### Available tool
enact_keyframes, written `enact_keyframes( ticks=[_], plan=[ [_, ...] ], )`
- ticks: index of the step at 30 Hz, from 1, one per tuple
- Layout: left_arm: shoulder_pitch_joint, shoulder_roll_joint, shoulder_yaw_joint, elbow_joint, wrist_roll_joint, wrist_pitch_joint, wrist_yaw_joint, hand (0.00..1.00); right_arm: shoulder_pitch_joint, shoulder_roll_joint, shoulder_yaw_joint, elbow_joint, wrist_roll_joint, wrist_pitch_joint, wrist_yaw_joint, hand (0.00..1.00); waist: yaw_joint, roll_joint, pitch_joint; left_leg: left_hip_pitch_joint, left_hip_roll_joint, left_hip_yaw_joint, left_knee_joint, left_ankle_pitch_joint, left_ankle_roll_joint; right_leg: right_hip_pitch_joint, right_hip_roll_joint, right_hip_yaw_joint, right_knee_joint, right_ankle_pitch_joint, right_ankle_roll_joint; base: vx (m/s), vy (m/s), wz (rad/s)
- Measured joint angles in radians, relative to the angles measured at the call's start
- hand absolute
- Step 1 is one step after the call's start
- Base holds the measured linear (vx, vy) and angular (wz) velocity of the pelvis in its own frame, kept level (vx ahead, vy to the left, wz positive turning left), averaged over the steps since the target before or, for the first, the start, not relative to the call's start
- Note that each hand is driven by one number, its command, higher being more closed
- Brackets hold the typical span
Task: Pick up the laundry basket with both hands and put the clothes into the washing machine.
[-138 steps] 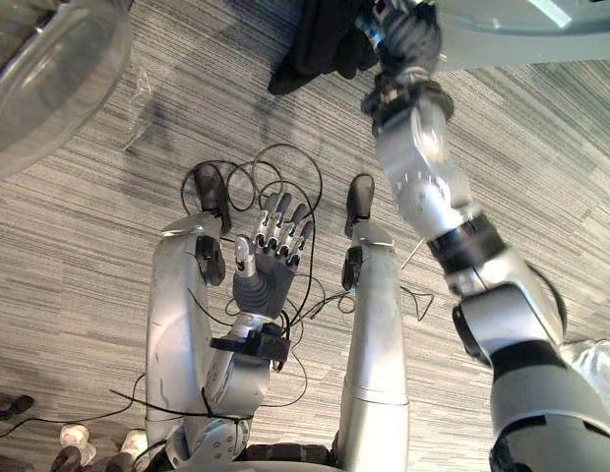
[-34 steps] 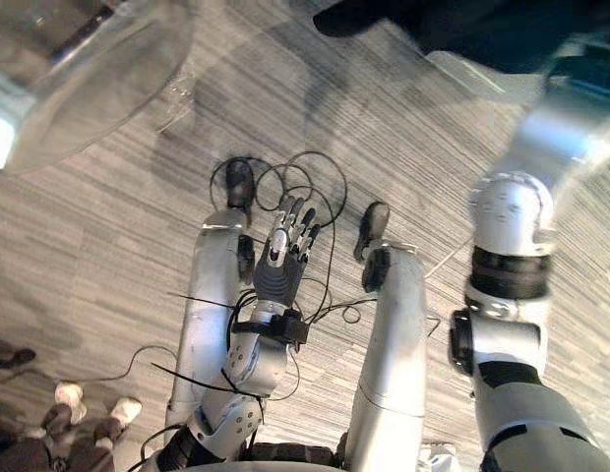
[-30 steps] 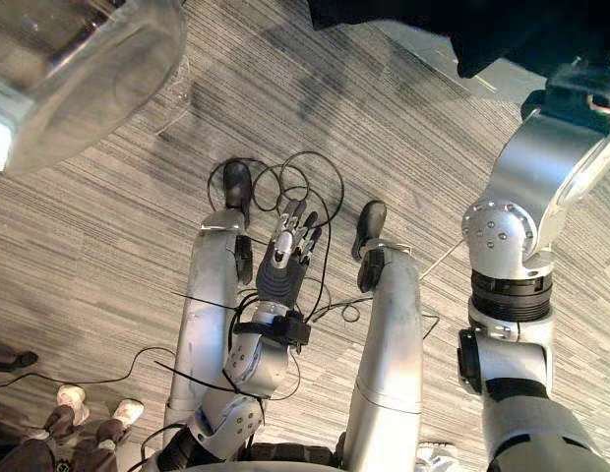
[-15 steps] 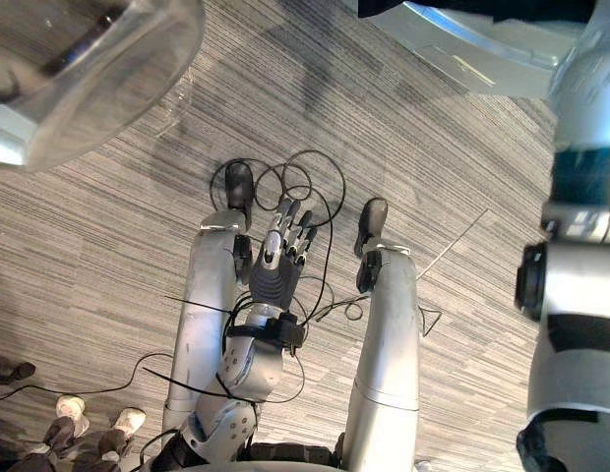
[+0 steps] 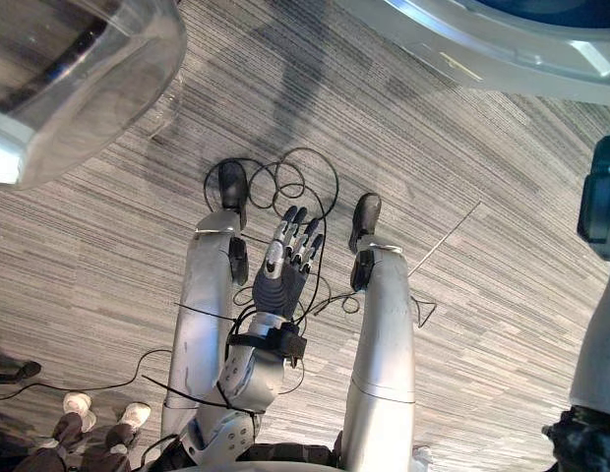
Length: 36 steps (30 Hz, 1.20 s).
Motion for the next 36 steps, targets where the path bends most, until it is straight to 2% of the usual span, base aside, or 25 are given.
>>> enact_keyframes(
  ticks=[3, 4, 9, 10, 12, 14, 16, 17, 18, 19, 20, 22, 25, 27, 30, 33, 34, 36],
  plan=[
    [0.000, 0.000, 0.000, -0.002, -0.013, -0.006, 0.000, 0.00, -0.039, -0.001, 0.048, 0.056, 0.030, -0.022, -0.029, 1.00, -0.002, 0.000, 0.000, -0.001, 0.000, 0.014, -0.012, 0.007, 0.010, 0.001, -0.005, 0.006, -0.019, 0.013, 0.013, -0.03, 0.046, -0.04],
    [0.000, 0.000, 0.000, -0.003, -0.015, -0.006, 0.000, 0.00, -0.056, -0.002, 0.081, 0.076, 0.032, -0.047, -0.055, 1.00, -0.008, 0.000, 0.000, -0.001, 0.003, 0.023, -0.022, 0.011, 0.016, 0.000, -0.010, 0.013, -0.032, 0.020, 0.024, -0.04, 0.058, -0.06],
    [0.000, 0.001, 0.000, -0.015, -0.015, -0.014, 0.002, 0.00, -0.071, -0.007, 0.111, 0.102, 0.015, -0.100, -0.137, 1.00, -0.014, 0.000, 0.000, -0.010, 0.004, 0.030, -0.024, 0.011, 0.016, 0.000, -0.012, 0.015, -0.054, 0.031, 0.028, -0.02, 0.047, -0.05],
    [0.000, 0.002, 0.000, -0.025, -0.015, -0.020, 0.002, 0.00, -0.071, -0.007, 0.110, 0.108, 0.004, -0.099, -0.150, 0.00, -0.013, 0.000, 0.000, -0.010, 0.004, 0.030, -0.024, 0.011, 0.016, 0.000, -0.013, 0.015, -0.054, 0.031, 0.028, -0.02, 0.032, 0.00],
    [0.002, 0.005, 0.000, -0.039, -0.015, -0.024, 0.003, 0.00, -0.071, -0.007, 0.110, 0.112, -0.023, -0.087, -0.153, 0.00, -0.010, 0.000, 0.000, -0.010, 0.004, 0.029, -0.022, 0.011, 0.016, -0.001, -0.011, 0.015, -0.053, 0.031, 0.027, 0.00, 0.000, 0.00],
    [0.012, 0.010, 0.001, -0.053, -0.012, -0.029, 0.002, 0.00, -0.066, -0.005, 0.107, 0.113, -0.109, -0.054, -0.173, 0.00, -0.008, 0.000, 0.000, -0.011, 0.005, 0.027, -0.022, 0.011, 0.016, -0.003, -0.009, 0.015, -0.053, 0.033, 0.025, -0.03, 0.019, -0.04],
    [0.061, 0.021, 0.011, -0.059, -0.007, -0.037, -0.001, 0.00, 0.000, -0.003, 0.081, 0.065, -0.374, 0.049, -0.201, 0.00, -0.008, -0.002, 0.000, -0.017, 0.014, 0.022, -0.011, 0.011, 0.016, -0.005, 0.001, 0.012, -0.044, 0.033, 0.025, -0.03, 0.014, -0.09],
    [0.072, 0.022, 0.024, -0.051, 0.004, -0.038, 0.000, 0.00, 0.034, -0.003, 0.080, 0.024, -0.491, 0.096, -0.194, 0.00, -0.008, -0.002, 0.000, -0.021, 0.016, 0.017, -0.005, 0.011, 0.016, -0.009, 0.002, 0.006, -0.037, 0.033, 0.025, -0.03, 0.008, -0.09],
    [0.077, 0.021, 0.030, -0.047, 0.007, -0.039, 0.000, 0.00, 0.053, -0.001, 0.083, -0.001, -0.556, 0.124, -0.184, 0.00, -0.007, -0.002, 0.000, -0.024, 0.017, 0.015, 0.000, 0.011, 0.016, -0.012, 0.002, 0.003, -0.031, 0.032, 0.024, -0.03, 0.003, -0.05],
    [0.080, 0.020, 0.036, -0.044, 0.008, -0.042, -0.003, 0.00, 0.084, 0.001, 0.099, -0.040, -0.722, 0.189, -0.158, 0.00, -0.006, -0.002, 0.000, -0.029, 0.019, 0.011, 0.006, 0.010, 0.016, -0.021, 0.004, 0.000, -0.016, 0.032, 0.024, -0.04, -0.003, -0.01],
    [0.082, 0.015, 0.043, -0.042, 0.009, -0.043, -0.019, 0.00, 0.114, 0.006, 0.115, -0.078, -0.847, 0.233, -0.131, 0.00, -0.005, -0.002, 0.000, -0.033, 0.020, 0.009, 0.005, 0.010, 0.015, -0.030, 0.004, -0.002, -0.009, 0.028, 0.020, -0.05, -0.004, -0.01],
    [0.084, 0.010, 0.053, -0.039, 0.015, -0.044, -0.029, 0.00, 0.143, 0.025, 0.114, -0.087, -0.990, 0.276, -0.093, 0.00, -0.002, -0.002, 0.000, -0.038, 0.026, 0.008, 0.009, 0.009, 0.015, -0.038, 0.008, -0.002, 0.004, 0.019, 0.019, -0.07, -0.004, -0.01],
    [0.085, 0.009, 0.055, -0.032, 0.030, -0.044, -0.037, 0.00, 0.171, 0.040, 0.109, -0.075, -1.073, 0.326, -0.064, 0.00, 0.002, -0.002, 0.000, -0.037, 0.028, 0.002, 0.003, 0.011, 0.005, -0.041, 0.016, -0.006, 0.010, 0.019, 0.005, -0.06, -0.001, 0.01],
    [0.085, 0.006, 0.055, -0.010, 0.046, -0.043, -0.039, 0.00, 0.212, 0.040, 0.101, -0.078, -1.123, 0.332, -0.059, 0.00, 0.003, -0.002, 0.000, -0.036, 0.029, 0.000, 0.006, 0.013, 0.008, -0.043, 0.017, -0.007, 0.023, 0.012, 0.005, -0.02, 0.000, 0.04],
    [0.081, 0.005, 0.056, 0.002, 0.046, -0.041, -0.038, 0.00, 0.299, 0.049, 0.064, -0.096, -1.129, 0.341, -0.039, 0.00, 0.002, -0.002, 0.000, -0.034, 0.031, -0.003, 0.005, 0.016, 0.005, -0.045, 0.018, -0.011, 0.032, 0.007, 0.002, 0.00, 0.006, 0.04],
    [0.046, -0.009, 0.076, 0.013, 0.047, -0.041, -0.038, 0.00, 0.385, 0.078, -0.003, -0.100, -1.061, 0.330, -0.001, 0.00, -0.001, -0.002, 0.000, -0.029, 0.034, -0.007, 0.004, 0.015, 0.004, -0.044, 0.019, -0.016, 0.038, 0.005, -0.001, 0.00, 0.003, 0.01],
    [0.027, -0.026, 0.094, 0.034, 0.047, -0.040, -0.037, 0.00, 0.431, 0.080, -0.028, -0.123, -1.005, 0.314, 0.009, 0.00, -0.004, -0.002, -0.001, -0.028, 0.035, -0.008, 0.005, 0.016, 0.004, -0.044, 0.020, -0.016, 0.040, 0.005, -0.001, 0.00, 0.000, 0.00],
    [0.012, -0.037, 0.101, 0.049, 0.047, -0.038, -0.037, 0.00, 0.482, 0.079, -0.055, -0.174, -0.962, 0.301, 0.027, 0.00, -0.010, -0.003, -0.001, -0.028, 0.036, -0.008, 0.008, 0.015, 0.004, -0.044, 0.021, -0.016, 0.041, 0.005, -0.002, -0.01, 0.011, -0.02]
  ],
)
